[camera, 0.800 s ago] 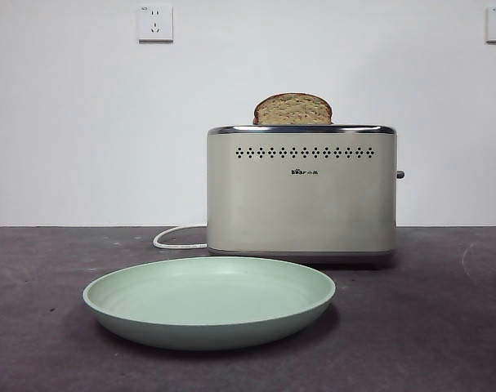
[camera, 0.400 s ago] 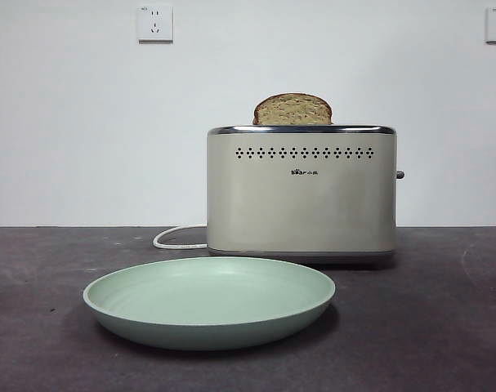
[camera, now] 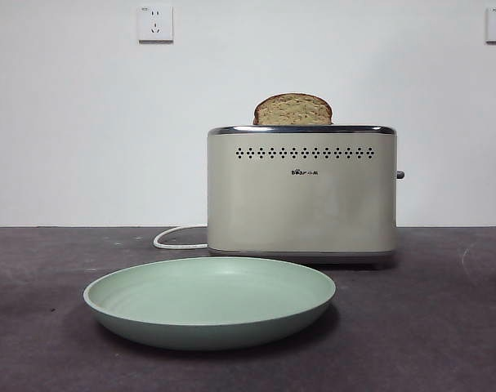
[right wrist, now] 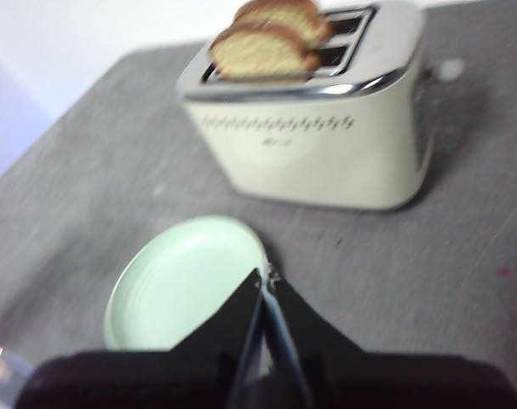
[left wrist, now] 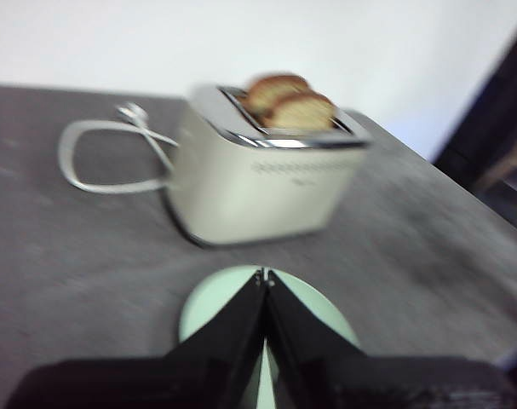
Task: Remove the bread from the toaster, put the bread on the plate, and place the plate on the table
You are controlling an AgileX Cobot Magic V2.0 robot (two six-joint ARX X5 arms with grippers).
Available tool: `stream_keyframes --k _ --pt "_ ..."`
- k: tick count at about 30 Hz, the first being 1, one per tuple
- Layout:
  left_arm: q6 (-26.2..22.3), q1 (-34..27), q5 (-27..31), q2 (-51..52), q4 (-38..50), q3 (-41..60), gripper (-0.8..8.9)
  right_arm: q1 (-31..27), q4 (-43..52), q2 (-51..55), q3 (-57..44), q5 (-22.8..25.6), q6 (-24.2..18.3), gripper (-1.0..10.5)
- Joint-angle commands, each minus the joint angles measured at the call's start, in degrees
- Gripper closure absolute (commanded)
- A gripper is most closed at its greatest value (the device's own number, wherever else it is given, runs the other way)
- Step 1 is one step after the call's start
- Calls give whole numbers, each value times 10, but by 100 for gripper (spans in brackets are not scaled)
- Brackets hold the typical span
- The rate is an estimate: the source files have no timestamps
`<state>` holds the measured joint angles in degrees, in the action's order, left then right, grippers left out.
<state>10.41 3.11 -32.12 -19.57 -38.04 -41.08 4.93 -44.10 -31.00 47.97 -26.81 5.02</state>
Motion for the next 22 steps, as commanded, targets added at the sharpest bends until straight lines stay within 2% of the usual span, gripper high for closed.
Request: stream_keyframes --k 1,3,8,15,18,20,22 --pt "-39 -1 -32 -22 -43 -38 820 4 -71 -22 46 -8 -53 959" --pt "-62 -1 -47 -37 -82 -66 820 4 -116 -36 73 -19 -74 959" --pt "-110 -1 -55 -53 -152 -109 820 4 -157 -47 99 -33 -83 959" --pt "-118 -1 -55 -54 -165 -115 821 4 -160 -47 100 -33 -85 956" --pt "-118 -1 -55 -54 -164 -115 801 4 -160 -47 100 -33 -85 913" --pt "-117 -1 -55 -54 -164 -115 671 4 -159 -47 100 -33 -85 759" --pt "-118 -1 -55 -54 -162 -115 397 4 -159 -47 100 -33 -84 514"
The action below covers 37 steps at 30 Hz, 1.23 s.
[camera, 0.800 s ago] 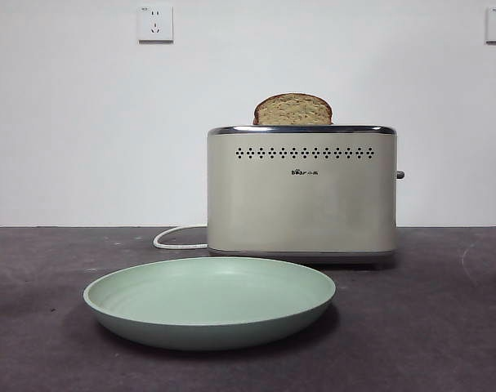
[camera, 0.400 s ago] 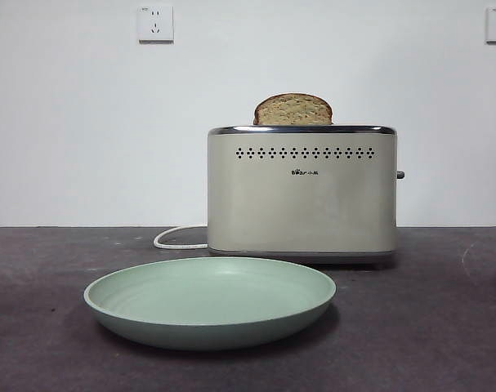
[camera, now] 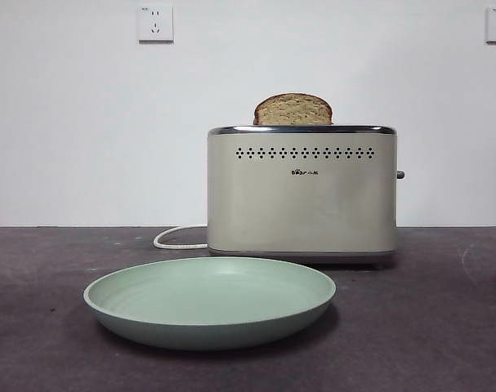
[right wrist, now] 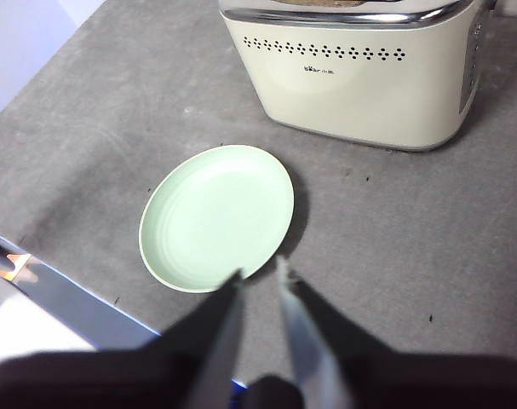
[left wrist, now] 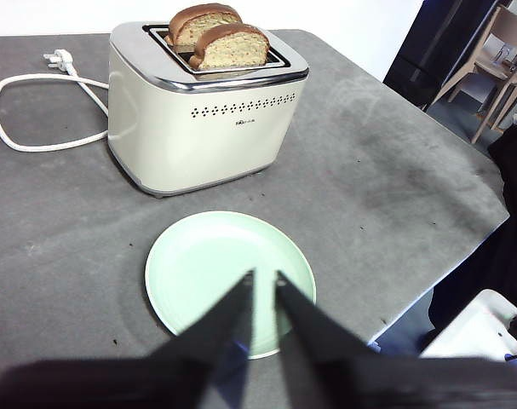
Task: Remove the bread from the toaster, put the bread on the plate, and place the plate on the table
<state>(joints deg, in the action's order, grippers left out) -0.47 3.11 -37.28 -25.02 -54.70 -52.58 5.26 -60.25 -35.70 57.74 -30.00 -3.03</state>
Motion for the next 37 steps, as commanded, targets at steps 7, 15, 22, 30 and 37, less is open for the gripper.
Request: stream_keyframes --k 7,15,22,30,37 --pt "-24 8 -7 0 35 0 251 1 2 0 2 -1 0 332" --pt "-48 17 -36 -40 129 0 251 1 2 -1 2 -1 7 334" --pt "-78 50 -49 -182 216 -25 252 1 2 -7 2 -1 6 345" --pt "-133 116 -6 -399 311 -136 252 1 2 -18 2 -1 6 345" --pt "-176 171 32 -567 354 -246 252 1 2 -30 2 -1 5 346"
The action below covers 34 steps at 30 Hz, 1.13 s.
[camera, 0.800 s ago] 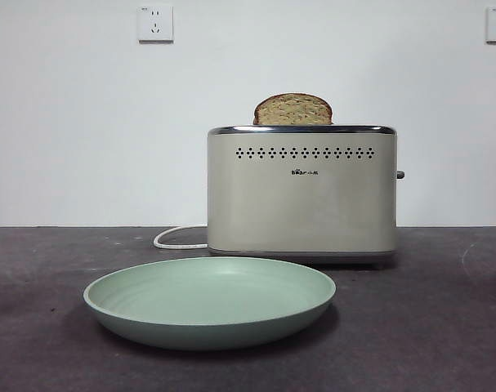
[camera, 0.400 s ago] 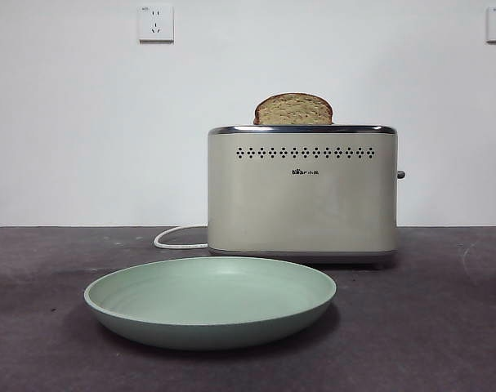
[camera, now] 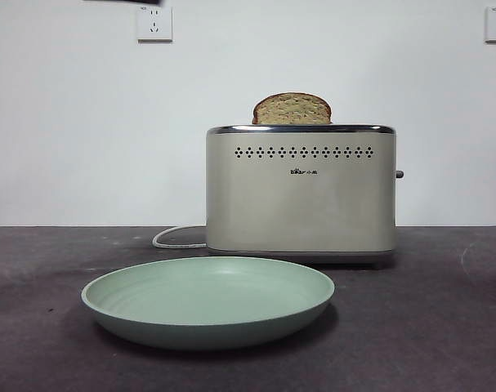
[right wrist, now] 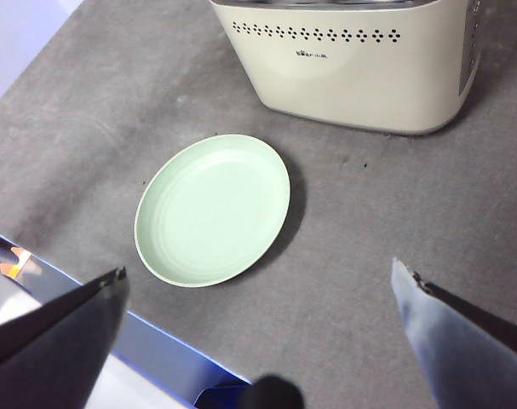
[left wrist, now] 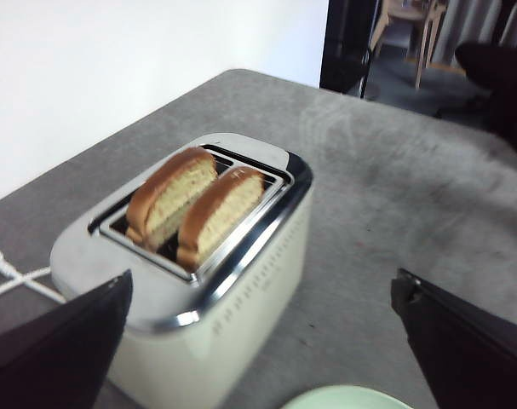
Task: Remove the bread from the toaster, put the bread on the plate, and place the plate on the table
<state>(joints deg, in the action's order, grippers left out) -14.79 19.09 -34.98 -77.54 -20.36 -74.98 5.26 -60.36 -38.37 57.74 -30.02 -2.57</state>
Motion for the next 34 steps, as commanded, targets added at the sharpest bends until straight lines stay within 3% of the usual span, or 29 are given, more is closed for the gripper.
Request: stream_keyframes --k 1,15,19,25,32,34 --pt "-40 18 11 -63 18 -37 252 1 3 -5 2 0 1 347" --pt "-103 83 64 -240 123 -107 257 1 3 -18 2 -1 -1 348" --pt "-114 89 65 -266 138 -108 346 1 0 -18 2 -1 -1 348" --pt "-114 94 80 -289 163 -107 353 1 -7 -17 2 0 -1 348" --pt "-114 95 81 -297 165 -107 658 1 -8 -18 2 0 0 348" --pt "-114 95 85 -297 165 -107 696 1 -8 -18 2 0 0 349"
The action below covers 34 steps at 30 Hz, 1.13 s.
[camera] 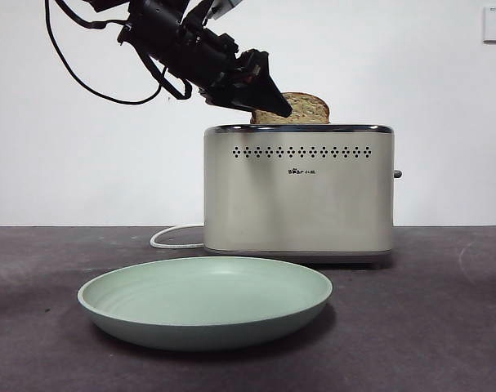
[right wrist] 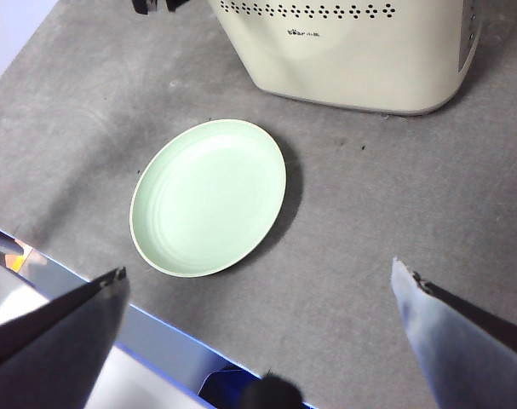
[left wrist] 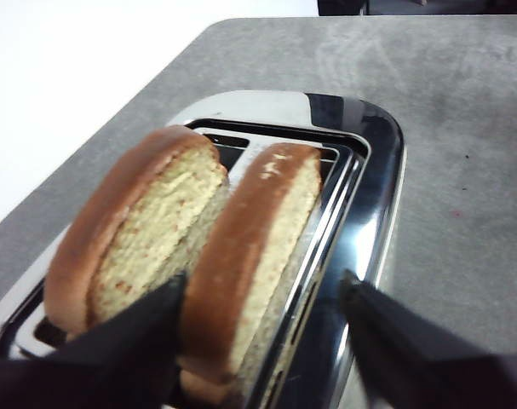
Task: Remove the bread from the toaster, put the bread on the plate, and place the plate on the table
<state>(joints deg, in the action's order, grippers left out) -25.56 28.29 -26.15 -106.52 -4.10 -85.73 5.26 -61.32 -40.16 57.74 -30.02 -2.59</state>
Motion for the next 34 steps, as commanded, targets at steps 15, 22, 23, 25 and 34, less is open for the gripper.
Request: stream_keyframes --k 15,22,23,25,34 --pt "1 2 6 -7 8 -2 822 1 -1 0 2 0 0 349" --pt "36 2 3 -4 0 -42 822 1 -1 0 2 1 0 349" --pt "37 2 3 -4 -10 -55 822 1 -1 0 2 1 0 349" --pt "36 2 2 -4 -32 -80 822 1 -1 0 2 1 0 349" --pt "38 2 -10 30 -151 -162 821 1 -1 -5 2 2 0 349"
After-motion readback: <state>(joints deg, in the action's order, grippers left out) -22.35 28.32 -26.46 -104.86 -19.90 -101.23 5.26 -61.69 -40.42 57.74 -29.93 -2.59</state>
